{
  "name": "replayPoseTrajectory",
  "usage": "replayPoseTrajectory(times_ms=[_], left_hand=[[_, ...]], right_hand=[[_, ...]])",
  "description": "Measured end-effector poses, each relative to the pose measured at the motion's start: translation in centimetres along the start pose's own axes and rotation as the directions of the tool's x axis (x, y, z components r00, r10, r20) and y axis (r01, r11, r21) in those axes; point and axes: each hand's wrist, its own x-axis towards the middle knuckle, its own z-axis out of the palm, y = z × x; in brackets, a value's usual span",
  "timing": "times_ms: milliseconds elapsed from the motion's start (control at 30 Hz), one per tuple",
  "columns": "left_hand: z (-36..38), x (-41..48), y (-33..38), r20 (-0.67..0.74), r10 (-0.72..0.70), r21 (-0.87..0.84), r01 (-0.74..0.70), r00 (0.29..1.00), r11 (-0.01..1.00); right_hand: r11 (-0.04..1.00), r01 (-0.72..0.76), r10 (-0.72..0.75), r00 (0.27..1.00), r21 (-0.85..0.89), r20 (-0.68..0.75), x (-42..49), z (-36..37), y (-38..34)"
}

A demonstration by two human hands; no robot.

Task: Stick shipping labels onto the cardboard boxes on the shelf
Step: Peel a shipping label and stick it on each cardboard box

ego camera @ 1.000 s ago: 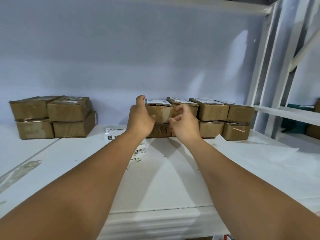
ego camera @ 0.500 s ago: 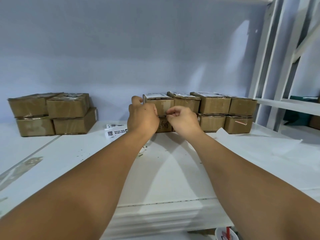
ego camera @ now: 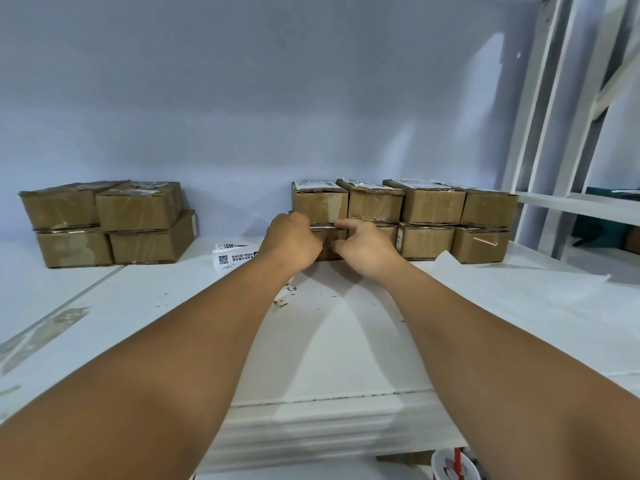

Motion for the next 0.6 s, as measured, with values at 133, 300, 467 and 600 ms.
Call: replayPoseTrajectory(times_ms=[133,300,467,600], left_hand=[[-1.2,0.1,-0.1,-0.146,0.075,0.164,-0.05,0.987,0.985],[-4.4,0.5,-2.5,-0.232,0.098,0.54,0.044,0.968,0.841],[-6.0,0.5,-5.4,-0.248,0.011,0.651,0.158,0.969,0.742],[-6.5,0.6,-7.3,-0.224,0.077,0.671,0.096,0.972,0.735]], right_hand=[[1.0,0.026,-0.026,0.999,-0.002,-0.045,-0.1,-0.2,-0.4],[1.0,0.028,-0.028,0.998,0.002,-0.052,-0.7,-0.5,-1.0],[0.998,0.068,-0.068,0.997,-0.002,0.04,-1.2,-0.2,-1.4],[0.994,0.107,-0.107,0.981,0.006,0.16,-2.1,0.2,-1.9]])
